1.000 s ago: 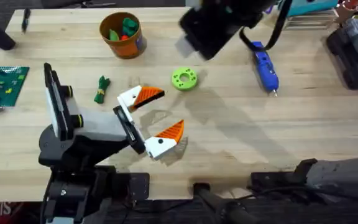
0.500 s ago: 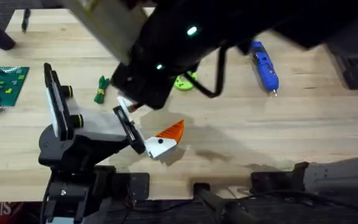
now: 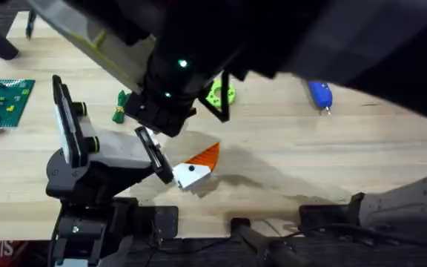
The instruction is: Pick up the gripper from the table and insert it into the empty holder that is missing its gripper. Then pick up a screw, insert it into the mounting hole, and use the screwdriver to tighten it. Finally, clean up the table by picking up the vegetable and placing it into the bucket.
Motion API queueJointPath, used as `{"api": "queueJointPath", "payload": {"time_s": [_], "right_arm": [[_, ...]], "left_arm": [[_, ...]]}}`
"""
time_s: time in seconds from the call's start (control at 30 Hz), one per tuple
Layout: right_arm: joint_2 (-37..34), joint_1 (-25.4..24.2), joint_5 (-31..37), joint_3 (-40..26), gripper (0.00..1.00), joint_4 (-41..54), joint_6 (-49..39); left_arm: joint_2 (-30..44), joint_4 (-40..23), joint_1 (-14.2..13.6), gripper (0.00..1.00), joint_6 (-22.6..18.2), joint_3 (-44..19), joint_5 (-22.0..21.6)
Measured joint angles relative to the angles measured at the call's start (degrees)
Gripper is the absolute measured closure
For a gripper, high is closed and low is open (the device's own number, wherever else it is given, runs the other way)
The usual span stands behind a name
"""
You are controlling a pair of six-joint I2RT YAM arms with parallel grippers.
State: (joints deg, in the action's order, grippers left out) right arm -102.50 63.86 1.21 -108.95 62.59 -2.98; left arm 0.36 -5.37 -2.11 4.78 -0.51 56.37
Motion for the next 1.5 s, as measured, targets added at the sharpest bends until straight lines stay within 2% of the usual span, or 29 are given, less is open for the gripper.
{"api": "queueJointPath", "payload": {"time_s": [0.4, 1.07, 1.5], "right_arm": [[-1.22, 0.00, 0.15, 0.00, 0.998, -0.83, -0.07], [-2.99, 0.00, 5.20, 0.00, 0.998, -1.20, -0.09], [-2.99, 1.03, 4.98, -0.39, 0.998, -0.02, -0.09]], "left_arm": [[0.00, 0.00, 0.00, 0.014, 0.00, 0.00, 0.01], [0.00, 0.00, 0.00, 0.015, 0.00, 0.00, 0.01], [0.00, 0.00, 0.00, 0.015, 0.00, 0.00, 0.01]]}}
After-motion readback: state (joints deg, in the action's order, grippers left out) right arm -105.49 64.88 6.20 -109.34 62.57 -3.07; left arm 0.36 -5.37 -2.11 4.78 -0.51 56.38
